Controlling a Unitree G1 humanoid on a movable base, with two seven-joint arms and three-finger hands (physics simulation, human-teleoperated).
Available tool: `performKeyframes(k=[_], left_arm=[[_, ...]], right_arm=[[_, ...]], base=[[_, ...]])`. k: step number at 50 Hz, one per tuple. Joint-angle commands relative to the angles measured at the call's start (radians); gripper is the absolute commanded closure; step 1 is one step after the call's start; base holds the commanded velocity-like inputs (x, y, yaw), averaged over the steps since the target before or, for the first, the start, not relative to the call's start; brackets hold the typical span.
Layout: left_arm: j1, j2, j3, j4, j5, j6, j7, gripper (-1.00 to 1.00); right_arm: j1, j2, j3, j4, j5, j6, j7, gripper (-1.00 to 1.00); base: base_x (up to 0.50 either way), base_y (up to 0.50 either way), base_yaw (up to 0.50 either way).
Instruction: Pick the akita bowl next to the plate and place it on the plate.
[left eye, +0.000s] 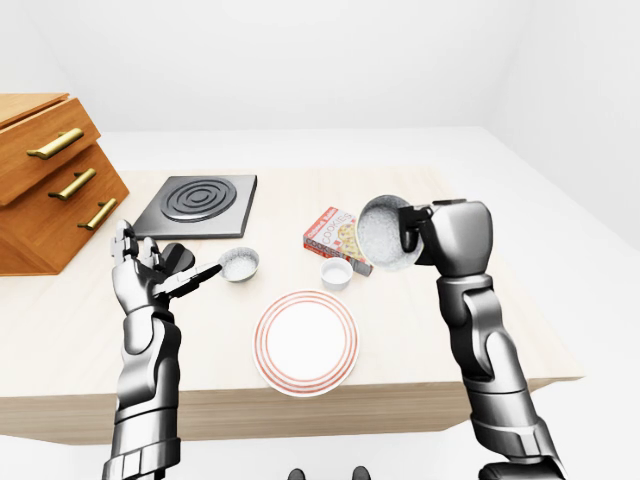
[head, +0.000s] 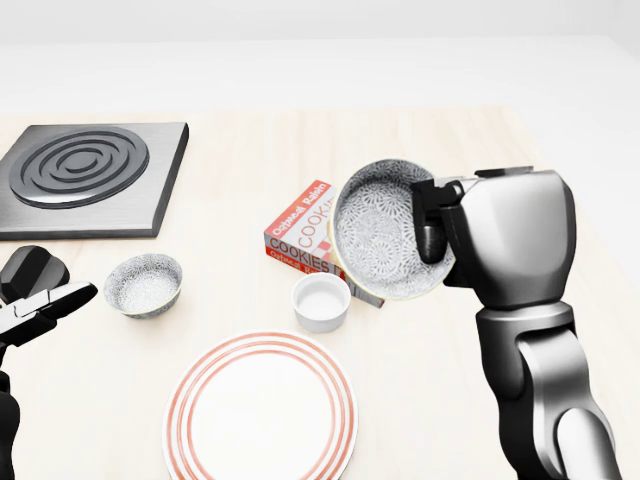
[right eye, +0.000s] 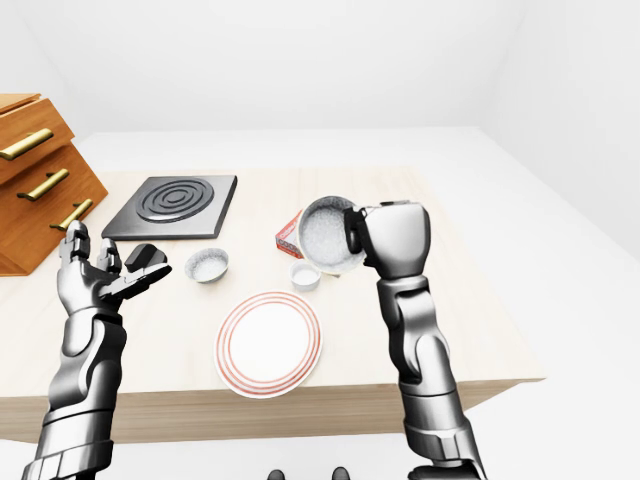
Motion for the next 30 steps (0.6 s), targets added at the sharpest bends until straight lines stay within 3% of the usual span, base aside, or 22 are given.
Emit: performKeyframes(k=[1,8,15,24,30], left_arm=[[-0.004,0.002,0.0,0.012,-0.003,-0.007,-0.001,-1.0],[0.0,0.002,0.0,-0.005,-0.004,0.005,0.004,-1.0],[0.0,0.002,0.0,0.001,-0.004,0.0,0.001,-1.0],[0.006,0.0,0.002,-0.018,-0.004,0.011,0.003,-1.0],[0.005,0.0,0.003,-0.002,-0.004,-0.002,-0.002,-1.0]], right_arm=[[0.007,0.038,0.013,-0.093,-0.062,0.0,0.062,1.0],[0.053,0.07,0.068,-0.087,-0.104,0.0,0.093,1.0],[0.097,0.096,0.104,-0.086,-0.141,0.0,0.1,1.0],[0.135,0.104,0.146,0.015,-0.2,0.0,0.037,1.0],[0.127,0.098,0.146,0.078,-0.214,0.0,0.007,1.0]], base=[[0.0,0.0,0.0],[0.0,0.0,0.0],[0.0,0.0,0.0],[0.0,0.0,0.0],[0.0,0.0,0.0]])
